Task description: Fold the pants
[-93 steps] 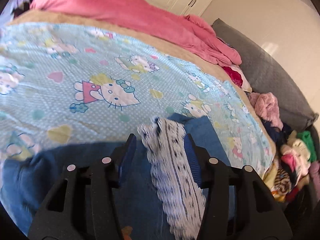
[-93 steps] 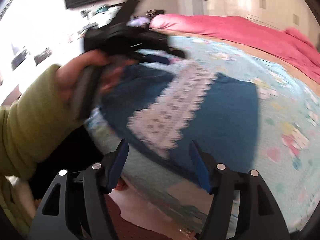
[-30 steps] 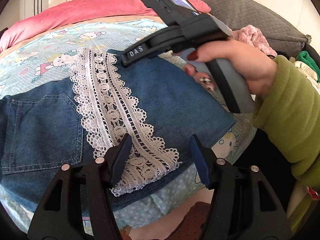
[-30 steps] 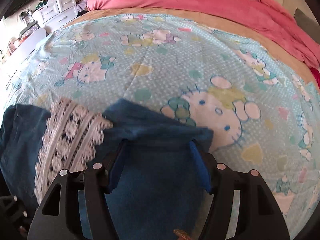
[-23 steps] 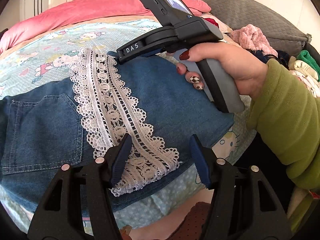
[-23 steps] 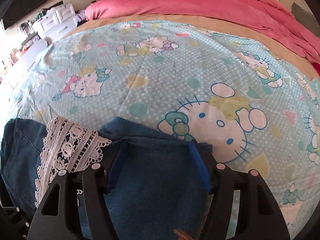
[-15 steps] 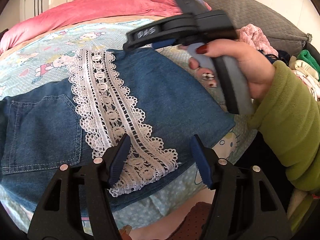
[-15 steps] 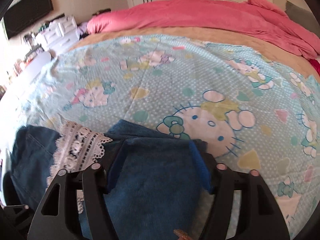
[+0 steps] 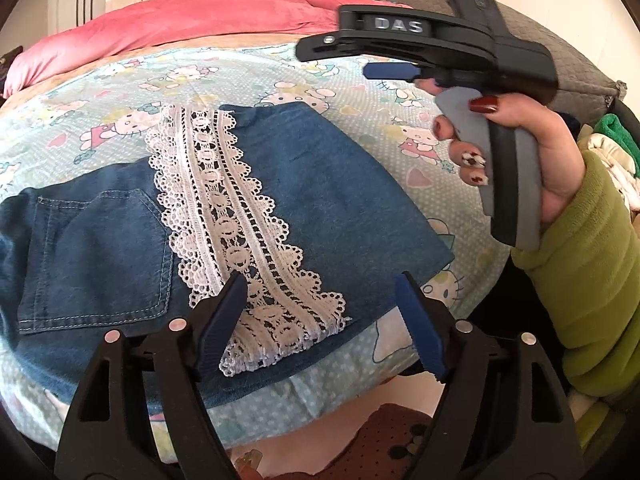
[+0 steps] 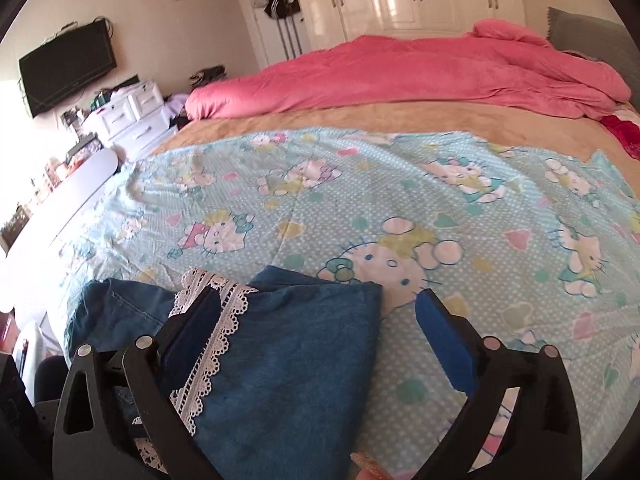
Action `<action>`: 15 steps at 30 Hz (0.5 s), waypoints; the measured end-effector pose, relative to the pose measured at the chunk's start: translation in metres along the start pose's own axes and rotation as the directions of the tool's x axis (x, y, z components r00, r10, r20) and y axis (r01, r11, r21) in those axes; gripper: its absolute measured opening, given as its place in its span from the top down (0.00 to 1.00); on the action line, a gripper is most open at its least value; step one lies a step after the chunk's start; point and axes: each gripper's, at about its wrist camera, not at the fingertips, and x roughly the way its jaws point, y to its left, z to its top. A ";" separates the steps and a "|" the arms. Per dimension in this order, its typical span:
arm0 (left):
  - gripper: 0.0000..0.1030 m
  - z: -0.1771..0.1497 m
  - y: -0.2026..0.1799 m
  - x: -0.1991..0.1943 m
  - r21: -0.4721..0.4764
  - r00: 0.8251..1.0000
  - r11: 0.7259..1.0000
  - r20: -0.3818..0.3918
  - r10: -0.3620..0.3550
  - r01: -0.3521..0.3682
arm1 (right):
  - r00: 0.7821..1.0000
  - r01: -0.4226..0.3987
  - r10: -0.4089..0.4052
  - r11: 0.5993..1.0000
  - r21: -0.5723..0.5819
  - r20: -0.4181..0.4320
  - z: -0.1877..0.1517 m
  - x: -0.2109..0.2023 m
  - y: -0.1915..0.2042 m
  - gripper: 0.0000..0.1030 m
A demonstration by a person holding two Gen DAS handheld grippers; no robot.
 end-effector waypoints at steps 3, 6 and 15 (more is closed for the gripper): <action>0.28 0.000 0.000 -0.004 -0.003 1.000 1.000 0.005 0.007 -0.007 | 1.000 -0.005 0.005 1.000 0.020 0.011 -0.002 -0.009 -0.004 0.06; 0.21 0.000 -0.001 -0.010 -0.004 1.000 1.000 0.015 0.022 -0.022 | 1.000 -0.009 0.009 1.000 0.024 0.019 -0.004 -0.016 -0.005 0.05; 0.09 0.004 0.005 -0.030 0.002 0.996 0.997 0.053 0.076 -0.076 | 0.999 -0.016 0.015 1.000 0.007 0.033 -0.012 -0.038 0.003 0.04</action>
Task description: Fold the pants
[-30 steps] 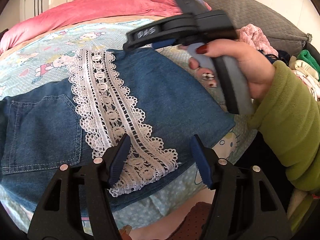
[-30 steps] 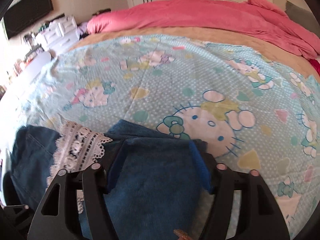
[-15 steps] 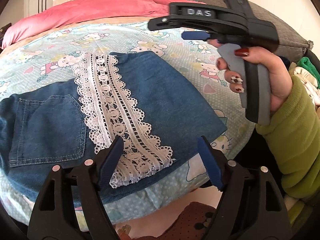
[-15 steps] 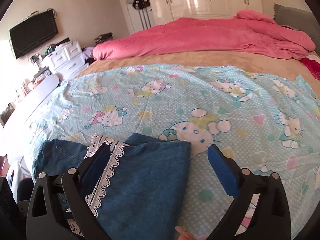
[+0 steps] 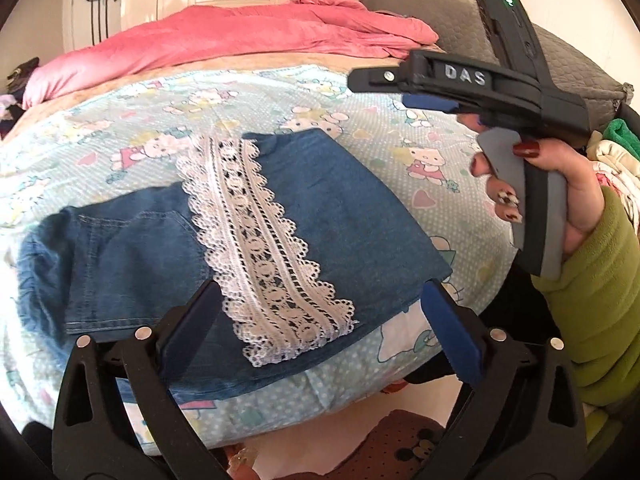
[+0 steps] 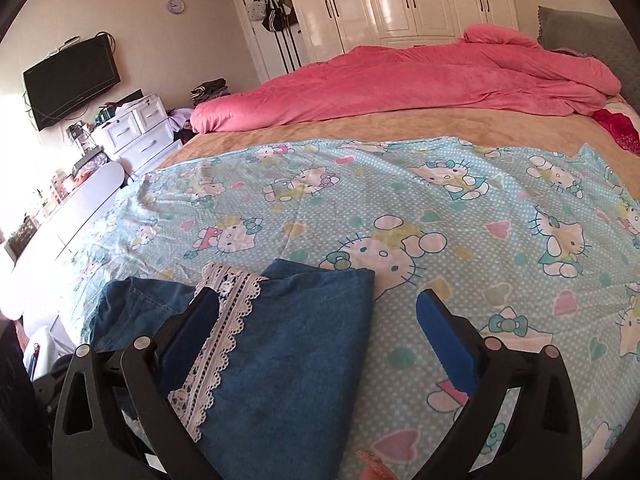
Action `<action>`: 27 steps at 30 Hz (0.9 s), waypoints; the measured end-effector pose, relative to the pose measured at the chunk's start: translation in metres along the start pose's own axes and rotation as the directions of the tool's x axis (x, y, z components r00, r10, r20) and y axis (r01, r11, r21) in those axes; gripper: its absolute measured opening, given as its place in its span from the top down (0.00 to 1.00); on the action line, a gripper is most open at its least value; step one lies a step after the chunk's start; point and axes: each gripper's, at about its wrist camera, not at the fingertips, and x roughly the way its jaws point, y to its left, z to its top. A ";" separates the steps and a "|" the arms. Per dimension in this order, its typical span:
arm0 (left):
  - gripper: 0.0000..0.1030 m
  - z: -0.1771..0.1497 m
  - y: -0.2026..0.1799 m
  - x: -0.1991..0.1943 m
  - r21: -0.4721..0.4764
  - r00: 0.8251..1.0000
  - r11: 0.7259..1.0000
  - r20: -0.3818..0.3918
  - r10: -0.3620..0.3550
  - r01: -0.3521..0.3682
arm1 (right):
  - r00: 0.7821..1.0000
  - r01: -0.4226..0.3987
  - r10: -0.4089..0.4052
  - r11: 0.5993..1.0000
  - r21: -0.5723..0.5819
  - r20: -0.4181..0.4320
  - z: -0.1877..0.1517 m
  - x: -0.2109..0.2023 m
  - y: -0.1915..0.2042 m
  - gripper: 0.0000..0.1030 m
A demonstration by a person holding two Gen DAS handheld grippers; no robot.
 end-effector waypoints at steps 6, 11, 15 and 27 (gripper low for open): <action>0.09 0.001 0.004 -0.013 -0.016 0.999 0.999 0.017 0.033 -0.033 | 1.000 -0.005 0.005 1.000 -0.016 0.017 -0.004 -0.016 0.007 0.04; 0.09 0.000 0.005 -0.026 -0.029 0.998 0.998 0.036 0.052 -0.051 | 1.000 -0.008 0.009 1.000 -0.028 0.023 -0.007 -0.026 0.014 0.04; 0.09 -0.002 0.012 -0.033 -0.046 0.997 0.997 0.046 0.067 -0.065 | 1.000 -0.012 0.013 0.999 -0.044 0.022 -0.008 -0.031 0.023 0.04; 0.09 -0.017 0.052 -0.055 -0.155 0.991 0.982 0.064 0.118 -0.107 | 0.999 -0.040 0.039 0.988 -0.151 -0.012 -0.007 -0.023 0.072 0.04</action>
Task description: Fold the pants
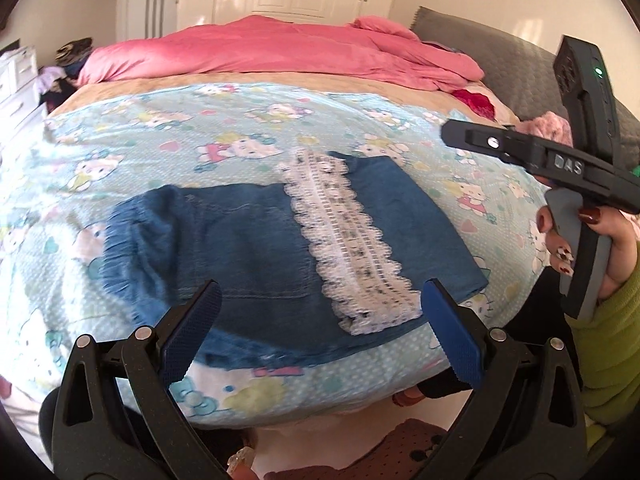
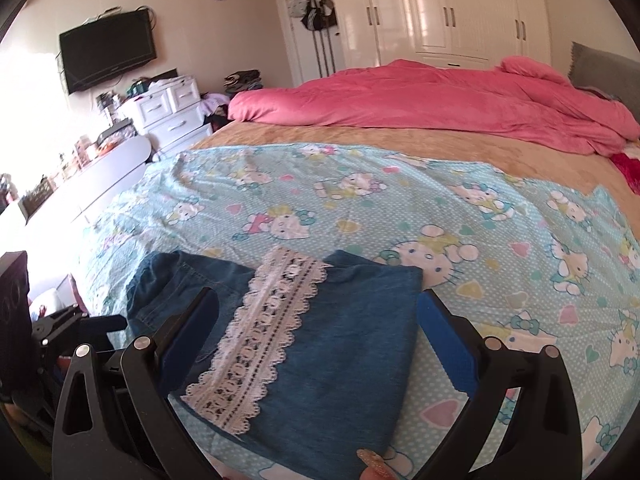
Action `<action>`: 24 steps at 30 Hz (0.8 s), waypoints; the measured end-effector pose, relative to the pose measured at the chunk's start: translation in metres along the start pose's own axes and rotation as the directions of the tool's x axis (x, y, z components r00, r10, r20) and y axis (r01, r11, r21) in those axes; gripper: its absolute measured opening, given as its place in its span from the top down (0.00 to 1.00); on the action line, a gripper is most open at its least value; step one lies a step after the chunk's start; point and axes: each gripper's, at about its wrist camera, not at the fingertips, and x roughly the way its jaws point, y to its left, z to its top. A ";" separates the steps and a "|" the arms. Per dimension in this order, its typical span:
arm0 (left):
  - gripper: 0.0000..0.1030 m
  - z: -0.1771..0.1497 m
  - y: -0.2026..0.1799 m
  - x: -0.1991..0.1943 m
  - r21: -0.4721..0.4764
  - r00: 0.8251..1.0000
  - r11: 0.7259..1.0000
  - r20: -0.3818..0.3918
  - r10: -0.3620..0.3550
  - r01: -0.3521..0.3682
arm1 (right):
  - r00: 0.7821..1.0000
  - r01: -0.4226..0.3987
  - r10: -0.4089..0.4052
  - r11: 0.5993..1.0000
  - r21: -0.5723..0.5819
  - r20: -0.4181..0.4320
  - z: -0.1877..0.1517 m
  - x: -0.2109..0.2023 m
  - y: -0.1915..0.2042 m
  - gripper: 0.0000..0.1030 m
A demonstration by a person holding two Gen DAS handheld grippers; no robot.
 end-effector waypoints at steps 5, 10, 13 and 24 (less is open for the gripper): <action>0.09 -0.005 0.029 -0.005 -0.077 1.000 0.997 0.000 0.023 -0.022 | 1.000 -0.019 0.017 0.998 -0.057 -0.022 0.002 0.009 0.025 0.04; 0.09 -0.012 0.054 -0.008 -0.139 0.999 0.989 0.003 0.043 -0.042 | 0.998 -0.043 0.038 0.993 -0.113 -0.045 0.006 0.021 0.048 0.04; 0.09 -0.016 0.068 -0.009 -0.174 0.999 0.983 -0.006 0.053 -0.053 | 0.997 -0.053 0.044 0.988 -0.148 -0.063 0.009 0.030 0.062 0.04; 0.09 -0.025 0.092 -0.006 -0.238 0.999 0.970 -0.036 0.032 -0.040 | 0.982 -0.136 0.114 0.980 -0.146 -0.151 0.026 0.068 0.076 0.04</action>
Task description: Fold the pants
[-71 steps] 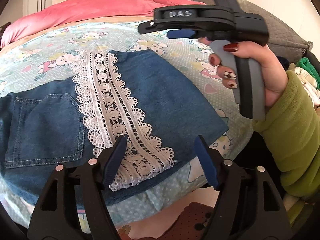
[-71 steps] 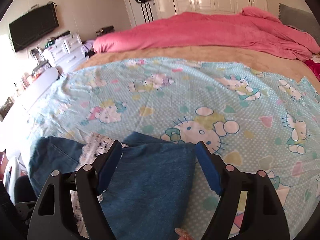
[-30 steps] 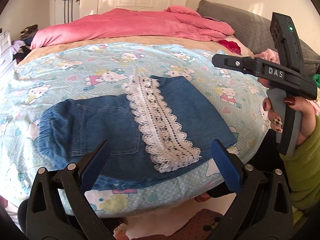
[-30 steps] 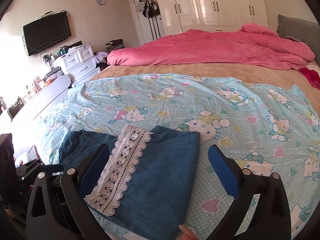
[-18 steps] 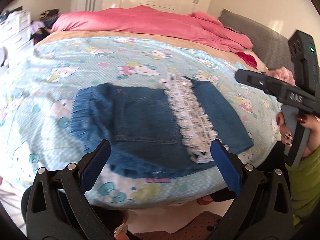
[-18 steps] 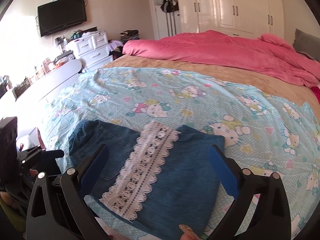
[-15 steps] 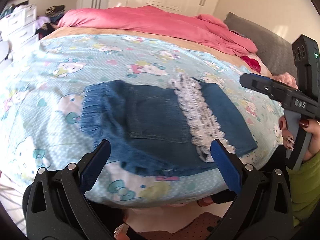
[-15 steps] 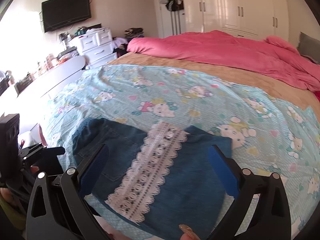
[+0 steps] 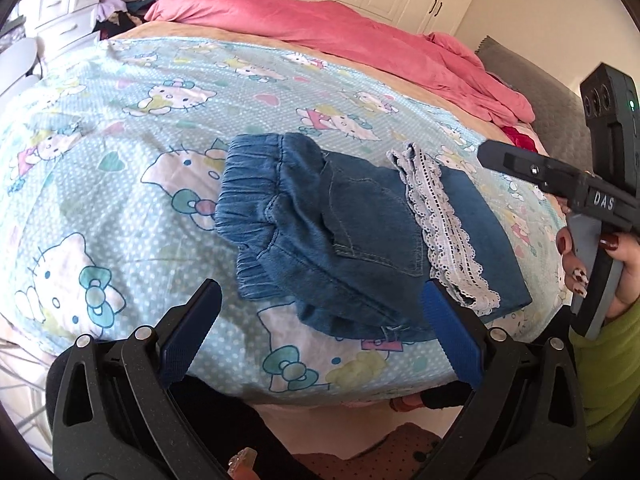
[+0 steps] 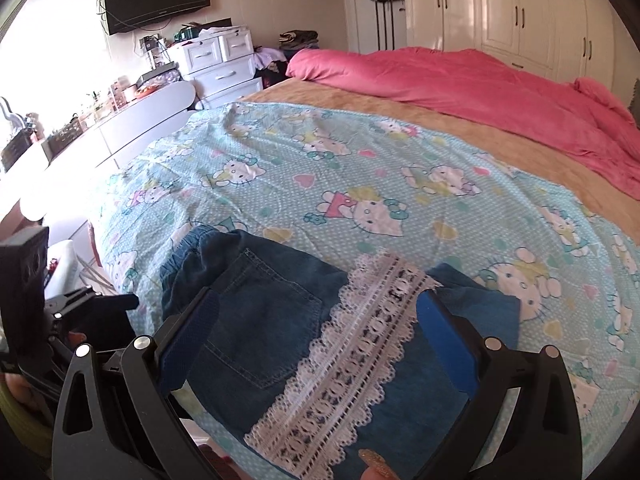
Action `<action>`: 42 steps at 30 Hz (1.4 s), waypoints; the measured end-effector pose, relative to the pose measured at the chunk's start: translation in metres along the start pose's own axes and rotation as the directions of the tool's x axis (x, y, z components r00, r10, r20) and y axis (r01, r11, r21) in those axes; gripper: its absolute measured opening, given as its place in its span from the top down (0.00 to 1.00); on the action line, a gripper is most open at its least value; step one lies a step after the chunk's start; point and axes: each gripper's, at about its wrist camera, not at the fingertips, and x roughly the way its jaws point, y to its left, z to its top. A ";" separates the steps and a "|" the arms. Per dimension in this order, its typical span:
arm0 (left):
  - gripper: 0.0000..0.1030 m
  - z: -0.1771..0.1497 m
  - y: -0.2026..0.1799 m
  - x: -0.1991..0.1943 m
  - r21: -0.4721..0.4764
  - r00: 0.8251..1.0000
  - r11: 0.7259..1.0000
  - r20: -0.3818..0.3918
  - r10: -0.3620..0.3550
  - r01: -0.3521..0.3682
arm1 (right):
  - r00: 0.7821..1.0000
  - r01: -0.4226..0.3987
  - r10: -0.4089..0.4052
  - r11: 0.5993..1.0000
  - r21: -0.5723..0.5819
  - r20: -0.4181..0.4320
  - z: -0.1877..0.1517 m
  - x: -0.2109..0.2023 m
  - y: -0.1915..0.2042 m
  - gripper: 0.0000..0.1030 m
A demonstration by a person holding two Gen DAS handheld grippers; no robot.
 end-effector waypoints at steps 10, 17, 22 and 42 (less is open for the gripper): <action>0.11 -0.004 0.004 0.010 -0.060 0.992 0.990 -0.024 -0.126 0.125 | 0.981 -0.151 0.142 0.987 -0.059 -0.133 0.032 0.047 0.022 0.04; 0.32 -0.005 0.004 0.027 -0.097 0.981 0.979 -0.056 -0.186 0.180 | 0.960 -0.204 0.175 0.971 -0.121 -0.218 0.049 0.085 0.047 0.04; 0.49 -0.010 0.014 0.044 -0.169 0.973 0.964 -0.072 -0.220 0.206 | 0.928 -0.277 0.222 0.948 -0.155 -0.301 0.054 0.116 0.068 0.04; 0.62 -0.001 -0.002 0.039 -0.190 0.962 0.944 -0.004 -0.274 0.268 | 0.848 -0.467 0.452 0.884 0.011 -0.276 0.043 0.130 0.048 0.64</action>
